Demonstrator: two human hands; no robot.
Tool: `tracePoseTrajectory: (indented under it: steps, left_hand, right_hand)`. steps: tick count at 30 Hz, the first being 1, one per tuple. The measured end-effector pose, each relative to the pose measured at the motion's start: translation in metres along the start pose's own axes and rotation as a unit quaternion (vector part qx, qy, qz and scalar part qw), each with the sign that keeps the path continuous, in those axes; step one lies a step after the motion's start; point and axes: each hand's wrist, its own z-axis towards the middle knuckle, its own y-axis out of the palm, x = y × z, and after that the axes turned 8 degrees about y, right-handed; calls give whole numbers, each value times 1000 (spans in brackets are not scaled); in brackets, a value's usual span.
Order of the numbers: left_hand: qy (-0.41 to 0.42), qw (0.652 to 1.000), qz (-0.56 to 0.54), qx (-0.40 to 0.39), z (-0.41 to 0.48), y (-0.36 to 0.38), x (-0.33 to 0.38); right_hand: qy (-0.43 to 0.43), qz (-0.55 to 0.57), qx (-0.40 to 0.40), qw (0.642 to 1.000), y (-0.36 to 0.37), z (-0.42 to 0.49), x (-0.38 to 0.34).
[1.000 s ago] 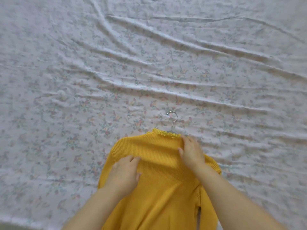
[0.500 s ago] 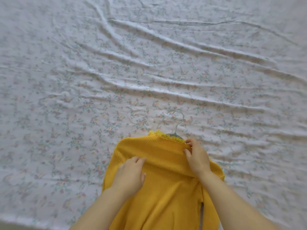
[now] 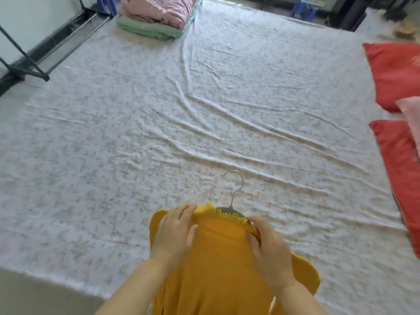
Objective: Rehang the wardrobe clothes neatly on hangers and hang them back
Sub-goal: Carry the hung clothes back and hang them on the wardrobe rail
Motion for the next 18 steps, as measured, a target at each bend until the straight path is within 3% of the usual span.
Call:
tracePoseTrajectory:
  steps: [8, 18]
  left_hand:
    - [-10, 978, 13, 208, -82, -86, 10]
    - [-179, 897, 69, 398, -234, -164, 29]
  right_hand:
    - [-167, -10, -45, 985, -50, -25, -99]
    - [-397, 25, -171, 902, -58, -53, -224]
